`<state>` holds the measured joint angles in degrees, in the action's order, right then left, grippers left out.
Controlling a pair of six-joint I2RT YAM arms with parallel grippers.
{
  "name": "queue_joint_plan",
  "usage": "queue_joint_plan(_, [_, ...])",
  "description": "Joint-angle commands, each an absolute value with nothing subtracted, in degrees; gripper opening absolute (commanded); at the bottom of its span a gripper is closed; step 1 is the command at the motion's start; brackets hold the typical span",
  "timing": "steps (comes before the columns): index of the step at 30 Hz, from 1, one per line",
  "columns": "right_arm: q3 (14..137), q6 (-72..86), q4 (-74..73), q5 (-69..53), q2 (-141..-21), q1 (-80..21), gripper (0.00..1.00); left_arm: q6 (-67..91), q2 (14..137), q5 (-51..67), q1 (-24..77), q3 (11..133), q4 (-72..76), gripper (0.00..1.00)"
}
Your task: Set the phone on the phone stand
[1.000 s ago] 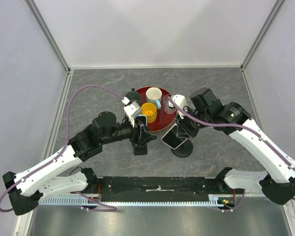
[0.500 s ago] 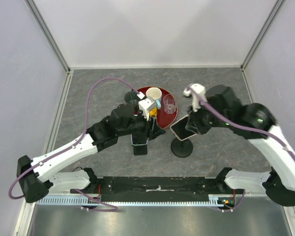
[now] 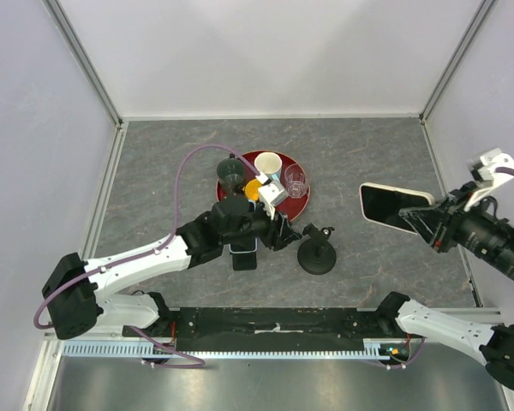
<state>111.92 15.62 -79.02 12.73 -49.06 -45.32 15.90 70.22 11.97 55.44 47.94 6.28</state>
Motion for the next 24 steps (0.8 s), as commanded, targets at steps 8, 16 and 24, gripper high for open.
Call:
queue_joint_plan(8, [107.4,13.4,-74.4,10.2,-49.6,-45.4,0.00,9.5,72.2,6.6,59.1,43.6,19.7,0.47])
queue_joint_plan(16, [106.5,13.2,-73.6,9.3,-48.6,-45.4,0.00,8.4,74.7,3.0,60.4,42.3,24.4,0.50])
queue_joint_plan(24, [105.8,12.5,-73.3,8.3,-49.1,-45.4,0.00,6.9,75.8,0.2,61.1,41.4,27.1,0.44])
